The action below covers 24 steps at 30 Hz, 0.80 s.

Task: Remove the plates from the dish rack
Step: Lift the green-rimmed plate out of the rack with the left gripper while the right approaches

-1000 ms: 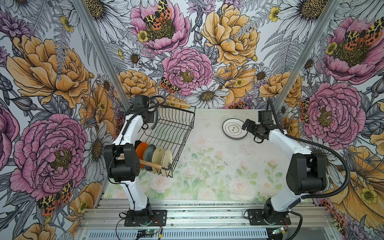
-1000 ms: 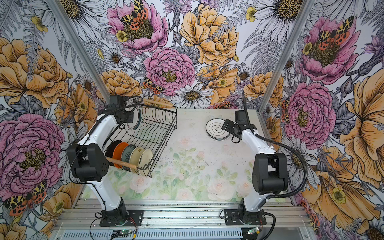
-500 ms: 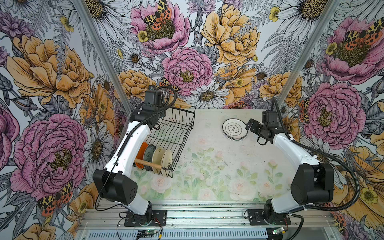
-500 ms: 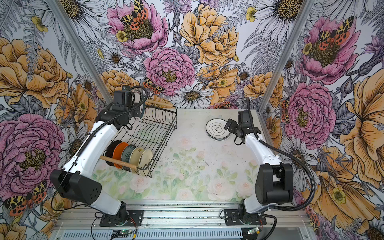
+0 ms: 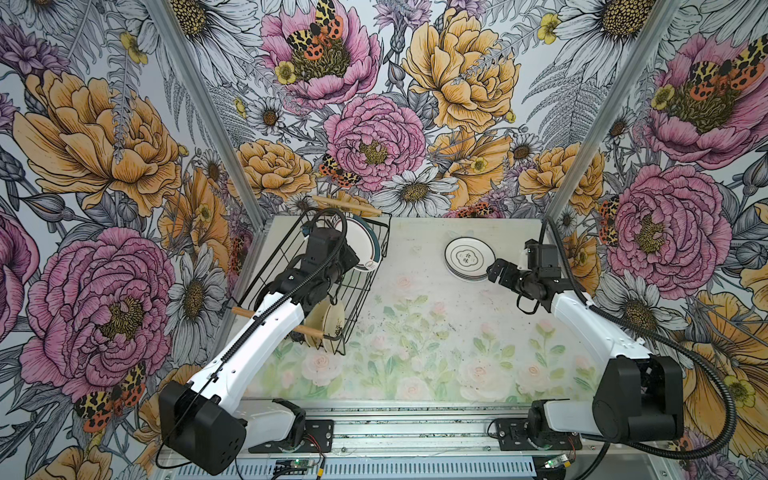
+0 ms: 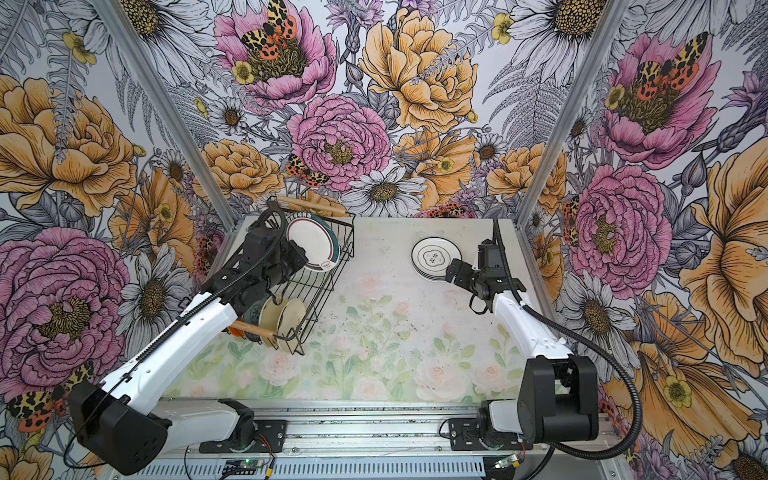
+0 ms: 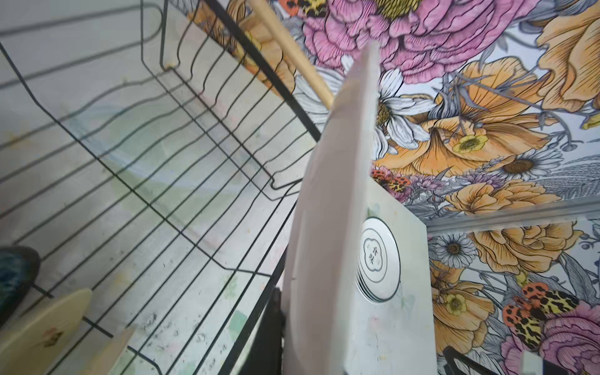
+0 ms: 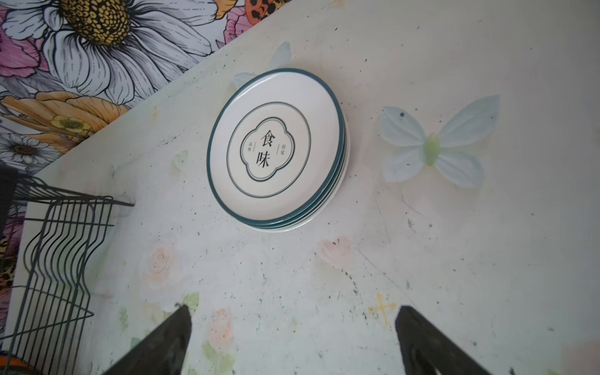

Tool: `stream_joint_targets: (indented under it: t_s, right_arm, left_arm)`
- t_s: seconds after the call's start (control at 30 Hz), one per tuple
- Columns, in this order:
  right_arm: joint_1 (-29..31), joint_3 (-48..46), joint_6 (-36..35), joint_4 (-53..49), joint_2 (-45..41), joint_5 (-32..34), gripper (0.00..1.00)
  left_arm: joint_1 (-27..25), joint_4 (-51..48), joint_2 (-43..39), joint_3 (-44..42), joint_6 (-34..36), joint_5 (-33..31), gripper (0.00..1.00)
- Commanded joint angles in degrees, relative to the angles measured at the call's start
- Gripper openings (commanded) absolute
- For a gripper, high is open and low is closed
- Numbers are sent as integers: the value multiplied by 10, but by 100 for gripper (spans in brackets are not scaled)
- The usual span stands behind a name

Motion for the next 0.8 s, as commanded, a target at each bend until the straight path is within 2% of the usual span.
stream_joint_targets:
  t_s: [0.0, 0.07, 0.13, 0.33, 0.5, 0.77]
  right_arm:
    - [4, -12, 2, 36, -38, -114, 100]
    - [5, -35, 38, 80, -49, -176, 100]
    - [12, -70, 95, 151, -61, -228, 99]
    - [56, -147, 242, 363, -78, -270, 99]
    - [112, -126, 249, 402, -62, -256, 98]
    - [157, -90, 270, 461, 6, -238, 85]
  left_arm:
    - [-20, 143, -8, -29, -81, 74, 0]
    - [-32, 212, -3, -66, -102, 94, 0]
    - [-44, 237, 11, -74, -118, 99, 0]
    - [-55, 302, 55, -68, -129, 150, 0]
    - [-60, 353, 86, -73, -168, 191, 3]
    - [-74, 391, 106, -65, -183, 215, 3]
